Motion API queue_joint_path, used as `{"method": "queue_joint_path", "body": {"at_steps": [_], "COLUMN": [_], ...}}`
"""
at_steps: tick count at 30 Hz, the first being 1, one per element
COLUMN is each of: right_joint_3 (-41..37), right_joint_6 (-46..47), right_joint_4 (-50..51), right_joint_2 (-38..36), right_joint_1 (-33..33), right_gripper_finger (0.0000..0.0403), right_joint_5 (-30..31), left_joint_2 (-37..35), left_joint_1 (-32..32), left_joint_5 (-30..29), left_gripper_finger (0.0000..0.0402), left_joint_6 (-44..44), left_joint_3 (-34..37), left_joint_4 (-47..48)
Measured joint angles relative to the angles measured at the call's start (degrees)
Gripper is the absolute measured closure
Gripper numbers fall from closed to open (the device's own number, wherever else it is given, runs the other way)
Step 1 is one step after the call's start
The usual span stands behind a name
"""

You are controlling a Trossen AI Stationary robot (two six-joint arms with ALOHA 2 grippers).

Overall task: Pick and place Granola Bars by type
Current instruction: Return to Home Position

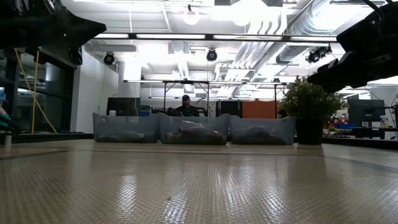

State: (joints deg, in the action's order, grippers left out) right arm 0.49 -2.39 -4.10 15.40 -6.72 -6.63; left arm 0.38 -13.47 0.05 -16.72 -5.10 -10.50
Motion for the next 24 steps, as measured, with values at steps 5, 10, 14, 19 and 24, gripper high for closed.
{"method": "queue_joint_path", "body": {"at_steps": [5, 10, 14, 19, 24], "right_joint_3": [0.0, 0.0, 0.02, 0.02, 0.01], "right_joint_6": [0.0, 0.0, 0.0, 0.0, 0.0], "right_joint_4": [0.0, 0.0, -0.02, -0.02, -0.02], "right_joint_2": [0.01, 0.0, 0.02, 0.02, 0.02], "right_joint_1": [0.01, 0.02, 0.01, 0.0, 0.0], "right_gripper_finger": [0.0402, 0.0402, 0.0402, 0.0402, 0.0402], "right_joint_5": [0.0, 0.02, 0.02, 0.02, 0.02], "left_joint_2": [0.0, 0.02, 0.09, 0.03, 0.01], "left_joint_1": [0.0, 0.0, 0.0, 0.0, 0.0], "left_joint_5": [-0.6, -0.67, -1.12, -2.02, -1.03], "left_gripper_finger": [0.0401, 0.0401, 0.0401, 0.0401, 0.0401], "left_joint_6": [0.99, 1.44, 1.72, 1.85, 0.51], "left_joint_3": [0.0, 2.29, 4.15, 4.22, 4.27], "left_joint_4": [1.33, -0.57, -2.75, 0.9, 7.89]}}
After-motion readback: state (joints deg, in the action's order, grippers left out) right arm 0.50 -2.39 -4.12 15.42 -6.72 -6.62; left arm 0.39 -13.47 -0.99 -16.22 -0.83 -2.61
